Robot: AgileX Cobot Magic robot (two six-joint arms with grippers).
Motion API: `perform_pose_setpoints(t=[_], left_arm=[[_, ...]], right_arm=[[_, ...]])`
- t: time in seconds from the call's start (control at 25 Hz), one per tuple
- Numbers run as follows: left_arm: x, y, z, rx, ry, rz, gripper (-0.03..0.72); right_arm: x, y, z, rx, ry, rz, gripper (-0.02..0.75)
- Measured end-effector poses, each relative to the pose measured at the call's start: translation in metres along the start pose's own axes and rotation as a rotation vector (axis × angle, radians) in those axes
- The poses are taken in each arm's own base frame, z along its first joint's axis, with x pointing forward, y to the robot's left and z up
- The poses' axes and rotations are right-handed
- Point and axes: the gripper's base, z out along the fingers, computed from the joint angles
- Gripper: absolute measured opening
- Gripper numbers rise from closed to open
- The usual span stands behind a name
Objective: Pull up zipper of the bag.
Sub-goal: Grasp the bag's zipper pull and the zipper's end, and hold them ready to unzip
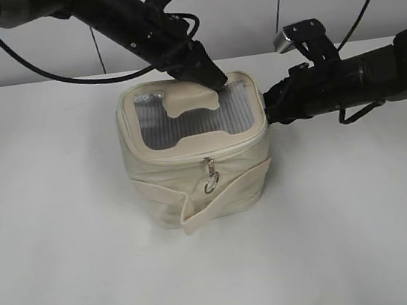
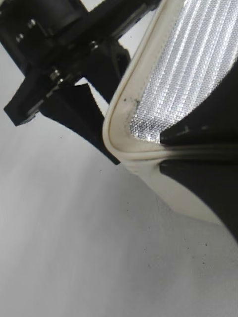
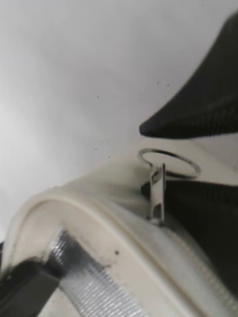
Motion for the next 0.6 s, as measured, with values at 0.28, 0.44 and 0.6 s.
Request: perform_pose_setpoints(t=[0.28, 0.44, 0.6], left_arm=[[-0.001, -0.001, 0.001, -0.003, 0.002, -0.012, 0.057], [-0.001, -0.001, 0.002, -0.01, 0.001, -0.044, 0.052], [-0.002, -0.002, 0.002, -0.011, 0.001, -0.075, 0.052]], right_arm=[[0.018, 0.007, -0.019, -0.002, 0.04, 0.13, 0.012], [0.032, 0.022, -0.049, -0.001, 0.045, 0.182, 0.01], [0.045, 0.041, -0.076, 0.001, 0.048, 0.232, 0.01]])
